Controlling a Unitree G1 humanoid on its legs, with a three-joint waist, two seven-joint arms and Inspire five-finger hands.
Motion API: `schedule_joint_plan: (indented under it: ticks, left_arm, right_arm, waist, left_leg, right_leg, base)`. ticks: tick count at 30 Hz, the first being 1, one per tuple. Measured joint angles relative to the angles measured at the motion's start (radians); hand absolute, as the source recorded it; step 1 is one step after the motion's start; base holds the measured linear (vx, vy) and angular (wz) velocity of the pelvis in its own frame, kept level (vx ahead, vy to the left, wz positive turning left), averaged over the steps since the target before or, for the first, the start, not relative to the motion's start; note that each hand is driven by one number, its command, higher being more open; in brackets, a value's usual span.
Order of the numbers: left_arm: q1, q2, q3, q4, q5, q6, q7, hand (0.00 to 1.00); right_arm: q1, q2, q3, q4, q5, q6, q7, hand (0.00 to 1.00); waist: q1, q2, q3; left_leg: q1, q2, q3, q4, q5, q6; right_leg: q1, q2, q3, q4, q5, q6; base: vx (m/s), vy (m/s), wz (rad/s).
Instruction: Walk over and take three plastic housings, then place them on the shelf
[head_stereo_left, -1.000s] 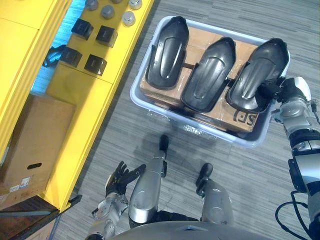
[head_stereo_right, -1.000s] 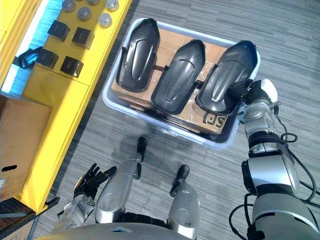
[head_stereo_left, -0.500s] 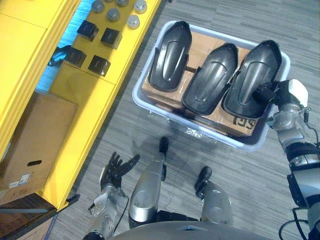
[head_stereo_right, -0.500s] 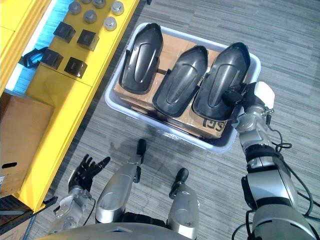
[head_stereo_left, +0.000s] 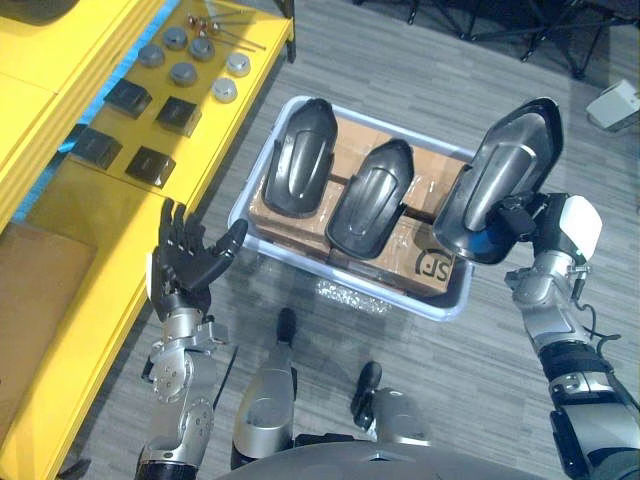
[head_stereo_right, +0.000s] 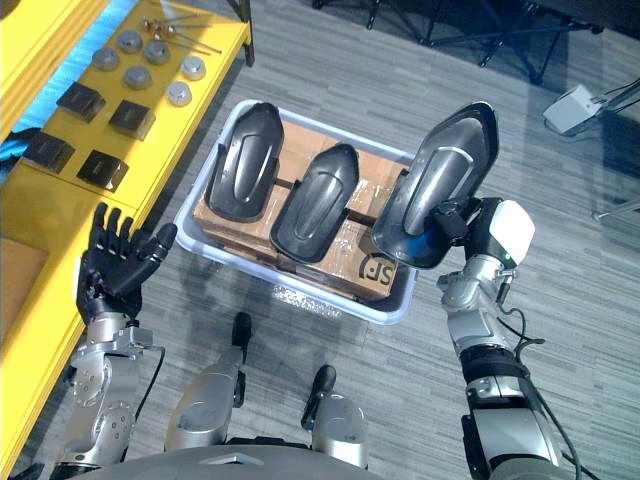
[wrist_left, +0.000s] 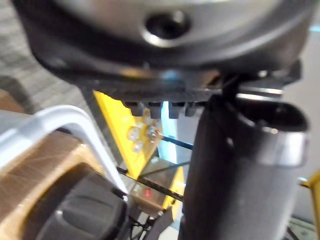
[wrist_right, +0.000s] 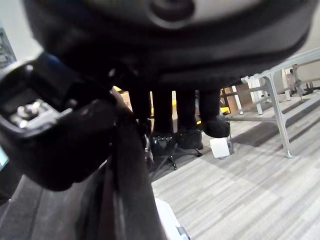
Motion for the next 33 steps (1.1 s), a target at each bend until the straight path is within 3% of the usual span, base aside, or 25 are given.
schedule_joint_plan:
  ticks: [6,11,13,17,22,28,33]
  left_arm:
    - [-0.008,0.01,0.028,-0.079,0.166,0.0,0.008,1.0]
    - [-0.064,0.015,-0.01,-0.104,0.147,0.035,-0.107,1.0]
    - [-0.094,0.025,-0.059,-0.104,0.118,0.093,-0.168,1.0]
    - [-0.173,0.066,-0.205,-0.099,0.069,0.307,-0.301,1.0]
    - [-0.283,0.087,-0.309,0.024,0.04,0.447,-0.333,1.0]
    - [-0.36,0.121,-0.315,0.095,0.041,0.457,-0.294,1.0]
    - [-0.4,0.124,-0.315,0.098,-0.003,0.457,-0.294,1.0]
  right_arm:
    - [0.062,0.012,0.0,-0.111,-0.041,-0.008,-0.048,0.0]
    - [0.065,0.012,-0.001,-0.21,-0.106,-0.06,-0.082,0.0]
    - [0.061,0.012,0.002,-0.22,-0.154,-0.097,-0.084,0.0]
    - [0.022,0.012,0.017,-0.275,-0.219,-0.152,-0.082,0.0]
    - [0.006,0.012,0.062,-0.327,-0.247,-0.205,-0.08,0.0]
    - [0.006,0.014,0.091,-0.327,-0.274,-0.209,-0.079,0.0]
    - [0.006,0.031,0.103,-0.327,-0.314,-0.268,-0.078,0.0]
  waist:
    - [-0.008,0.009,-0.072]
    - [-0.022,0.023,-0.114]
    - [-0.024,0.027,-0.139]
    - [-0.053,0.047,-0.171]
    - [-0.089,0.068,-0.219]
    - [-0.11,0.069,-0.225]
    - [-0.11,0.07,-0.239]
  left_leg:
    - [0.029,-0.006,0.005,-0.023,-0.001,0.003]
    - [0.047,-0.01,0.013,-0.023,-0.003,0.006]
    - [0.054,-0.012,0.023,-0.023,-0.002,0.006]
    - [0.077,-0.015,0.056,-0.024,-0.003,0.011]
    - [0.094,-0.003,0.091,-0.029,-0.004,0.014]
    - [0.107,0.018,0.101,-0.029,0.001,0.009]
    - [0.106,0.021,0.108,-0.03,0.003,0.009]
  right_leg:
    - [0.02,-0.004,-0.002,-0.011,0.006,0.001]
    - [0.034,-0.01,0.002,-0.01,0.007,0.004]
    - [0.035,-0.013,0.014,-0.01,0.009,0.007]
    - [0.037,-0.021,0.049,-0.01,0.02,0.014]
    - [0.045,-0.011,0.09,-0.049,0.049,0.012]
    - [0.066,0.015,0.103,-0.085,0.074,0.0]
    - [0.068,0.019,0.108,-0.113,0.091,-0.001]
  base:
    - [0.01,-0.001,-0.01]
    - [-0.01,0.001,-0.02]
    - [-0.02,0.01,-0.13]
    - [-0.04,0.022,-0.24]
    - [-0.06,0.018,-0.25]
    - [-0.07,-0.011,-0.1]
    - [-0.03,0.0,-0.04]
